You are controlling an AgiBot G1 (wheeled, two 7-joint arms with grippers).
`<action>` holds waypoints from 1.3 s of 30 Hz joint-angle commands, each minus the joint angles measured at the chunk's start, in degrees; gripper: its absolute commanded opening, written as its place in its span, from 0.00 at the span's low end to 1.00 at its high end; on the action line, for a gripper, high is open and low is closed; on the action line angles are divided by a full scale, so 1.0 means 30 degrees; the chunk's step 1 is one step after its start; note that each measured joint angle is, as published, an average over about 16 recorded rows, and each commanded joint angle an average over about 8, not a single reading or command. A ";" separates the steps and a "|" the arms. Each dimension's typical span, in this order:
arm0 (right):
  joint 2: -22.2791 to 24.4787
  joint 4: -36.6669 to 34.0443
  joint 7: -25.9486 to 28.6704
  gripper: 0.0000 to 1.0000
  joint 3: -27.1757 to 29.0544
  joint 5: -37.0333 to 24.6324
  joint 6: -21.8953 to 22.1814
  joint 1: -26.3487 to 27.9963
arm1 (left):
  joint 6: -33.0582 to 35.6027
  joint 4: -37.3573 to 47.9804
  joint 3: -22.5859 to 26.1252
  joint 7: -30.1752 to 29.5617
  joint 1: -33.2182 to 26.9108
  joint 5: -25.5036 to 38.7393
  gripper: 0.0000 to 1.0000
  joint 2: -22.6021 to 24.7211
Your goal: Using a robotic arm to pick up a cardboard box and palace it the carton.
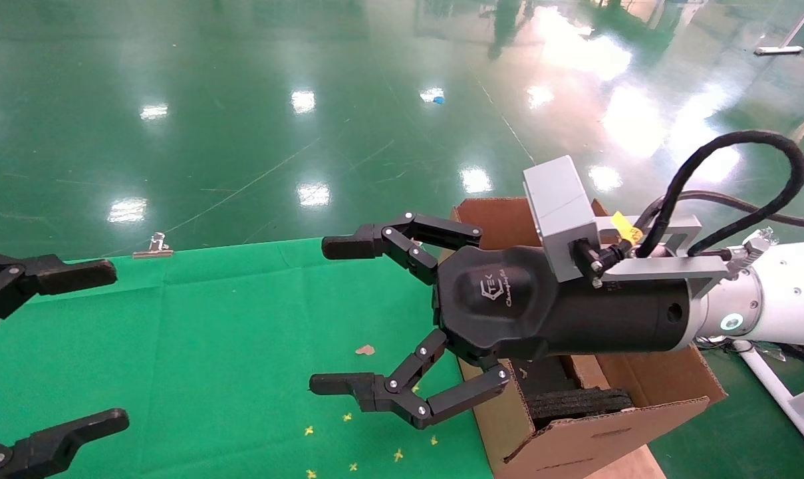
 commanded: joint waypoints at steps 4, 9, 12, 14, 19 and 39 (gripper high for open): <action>-0.0001 -0.0007 0.0000 1.00 -0.0008 -0.0006 0.0005 0.0005 | 0.0000 0.0000 0.0000 0.0000 0.0000 0.0000 1.00 0.0000; -0.0001 -0.0011 0.0000 1.00 -0.0013 -0.0010 0.0006 0.0010 | 0.0000 0.0000 0.0000 0.0000 0.0000 0.0000 1.00 0.0000; -0.0001 -0.0012 0.0000 1.00 -0.0014 -0.0010 0.0006 0.0013 | 0.0000 0.0000 0.0000 0.0000 0.0000 0.0000 1.00 0.0000; -0.0001 -0.0012 0.0000 1.00 -0.0014 -0.0010 0.0007 0.0014 | 0.0000 0.0000 0.0000 0.0000 0.0000 0.0000 1.00 0.0000; -0.0001 -0.0012 0.0000 1.00 -0.0014 -0.0011 0.0008 0.0016 | 0.0000 0.0000 0.0000 0.0000 0.0000 0.0000 1.00 0.0000; -0.0001 -0.0013 0.0000 1.00 -0.0014 -0.0011 0.0006 0.0016 | 0.0000 0.0000 0.0000 0.0000 0.0000 0.0000 1.00 0.0000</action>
